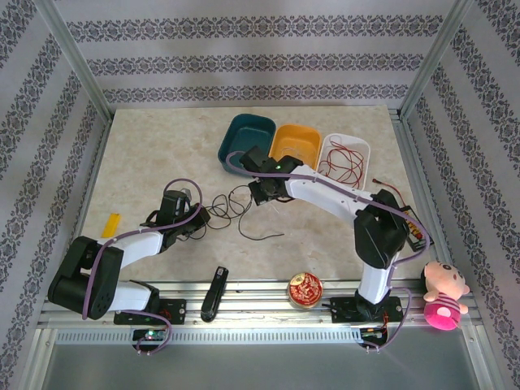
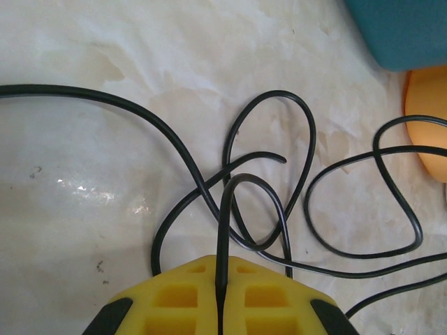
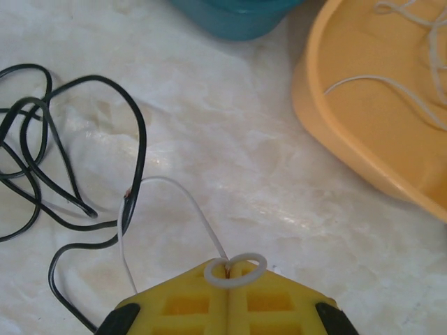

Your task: Untangle the cables

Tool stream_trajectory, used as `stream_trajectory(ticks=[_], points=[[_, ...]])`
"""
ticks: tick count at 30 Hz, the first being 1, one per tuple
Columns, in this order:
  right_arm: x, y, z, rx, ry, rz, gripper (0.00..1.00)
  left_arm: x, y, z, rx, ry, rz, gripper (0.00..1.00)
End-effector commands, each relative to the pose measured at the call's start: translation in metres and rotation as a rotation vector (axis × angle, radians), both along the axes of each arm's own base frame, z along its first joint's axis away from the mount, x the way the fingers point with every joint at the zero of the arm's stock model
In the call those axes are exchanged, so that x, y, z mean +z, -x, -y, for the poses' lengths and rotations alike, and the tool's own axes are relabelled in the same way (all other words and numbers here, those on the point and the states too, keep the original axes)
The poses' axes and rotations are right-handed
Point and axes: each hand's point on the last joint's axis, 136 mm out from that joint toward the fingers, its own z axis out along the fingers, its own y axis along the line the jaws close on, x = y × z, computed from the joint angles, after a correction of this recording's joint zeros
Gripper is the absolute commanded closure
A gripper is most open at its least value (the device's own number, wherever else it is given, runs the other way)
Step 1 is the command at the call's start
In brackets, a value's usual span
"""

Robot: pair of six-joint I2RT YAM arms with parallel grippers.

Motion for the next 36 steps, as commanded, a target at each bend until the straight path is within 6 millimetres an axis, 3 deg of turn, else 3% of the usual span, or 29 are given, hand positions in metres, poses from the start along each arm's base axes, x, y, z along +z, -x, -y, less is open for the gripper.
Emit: stream_trajectory(ticks=[1, 11, 17, 22, 25, 30, 36], points=[[0.027, -0.007, 0.021, -0.063, 0.013, 0.087, 1.0, 0.0, -0.005, -0.002, 0.018, 0.008, 0.008, 1.0], [0.097, -0.009, 0.038, -0.098, -0.076, 0.28, 1.0, -0.005, -0.005, -0.002, 0.026, 0.017, -0.006, 1.0], [0.135, -0.005, 0.03, -0.065, -0.195, 0.349, 1.0, -0.005, -0.005, -0.002, 0.023, 0.018, -0.005, 1.0], [0.148, 0.001, 0.02, -0.039, -0.294, 0.355, 1.0, 0.007, -0.007, 0.004, -0.016, 0.033, 0.038, 1.0], [0.149, 0.004, 0.018, -0.038, -0.319, 0.349, 1.0, 0.028, -0.01, 0.01, -0.062, 0.042, 0.109, 0.86], [0.146, 0.008, 0.013, -0.035, -0.367, 0.338, 1.0, 0.081, -0.011, 0.015, -0.139, 0.029, 0.286, 0.51], [0.144, 0.009, 0.003, -0.025, -0.423, 0.323, 1.0, 0.148, 0.007, 0.027, -0.29, 0.008, 0.562, 0.28]])
